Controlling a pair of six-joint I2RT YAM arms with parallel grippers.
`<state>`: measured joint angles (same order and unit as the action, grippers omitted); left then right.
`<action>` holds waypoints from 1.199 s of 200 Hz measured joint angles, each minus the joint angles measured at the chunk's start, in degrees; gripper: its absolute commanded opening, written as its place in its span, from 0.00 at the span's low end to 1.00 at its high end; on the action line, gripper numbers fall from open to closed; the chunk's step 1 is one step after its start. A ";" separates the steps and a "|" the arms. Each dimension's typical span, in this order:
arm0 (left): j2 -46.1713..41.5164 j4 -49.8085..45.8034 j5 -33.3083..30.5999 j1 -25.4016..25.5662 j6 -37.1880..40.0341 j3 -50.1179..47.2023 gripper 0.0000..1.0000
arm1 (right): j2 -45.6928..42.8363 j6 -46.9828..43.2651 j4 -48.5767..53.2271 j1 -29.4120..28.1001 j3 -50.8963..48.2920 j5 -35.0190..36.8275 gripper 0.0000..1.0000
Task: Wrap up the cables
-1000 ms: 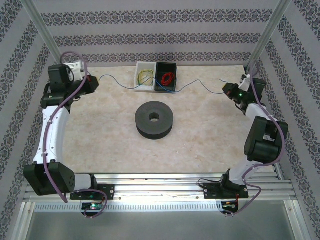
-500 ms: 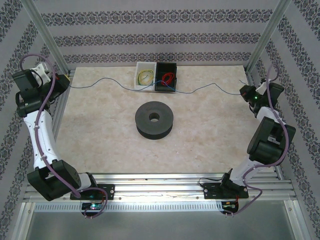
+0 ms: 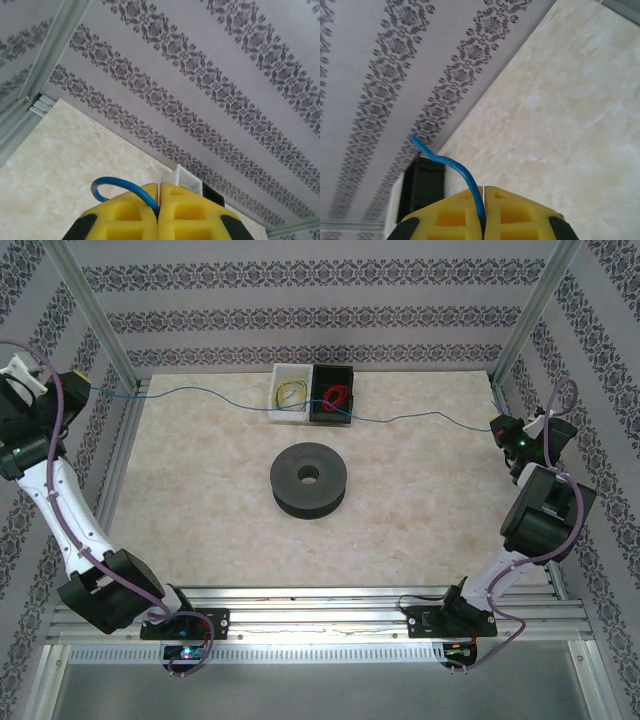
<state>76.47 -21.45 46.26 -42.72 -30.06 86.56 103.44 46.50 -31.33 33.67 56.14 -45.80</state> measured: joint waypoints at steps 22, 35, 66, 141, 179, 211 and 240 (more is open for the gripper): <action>0.00 0.11 1.53 -3.41 -0.90 0.09 0.00 | 2.97 6.80 -9.62 0.74 -1.49 -2.45 0.00; 0.00 0.15 2.54 -5.60 -1.68 0.09 0.00 | 5.11 11.41 -15.85 0.98 -2.16 -3.65 0.00; -0.02 0.42 4.59 -8.39 -2.60 0.09 0.00 | 10.29 22.73 -30.18 0.96 -2.84 -5.75 0.00; -0.92 0.50 5.84 -14.21 -3.45 0.07 0.00 | 12.81 33.68 -44.13 -2.60 -2.84 -6.21 0.00; -1.84 -0.26 3.08 -12.68 -1.86 0.24 0.00 | 6.75 26.03 -33.22 -8.04 -2.75 -5.27 0.36; -3.34 -4.11 -3.52 -5.31 3.19 2.71 0.00 | 0.59 13.14 -15.41 -15.93 1.81 -1.29 0.45; -6.32 -5.79 -7.98 5.18 5.75 2.62 0.00 | -0.87 3.15 -1.40 -21.55 7.21 2.93 0.45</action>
<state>70.15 -27.24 38.28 -37.54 -24.32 89.19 102.56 49.65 -32.73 12.12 63.35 -42.87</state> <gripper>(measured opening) 0.058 0.451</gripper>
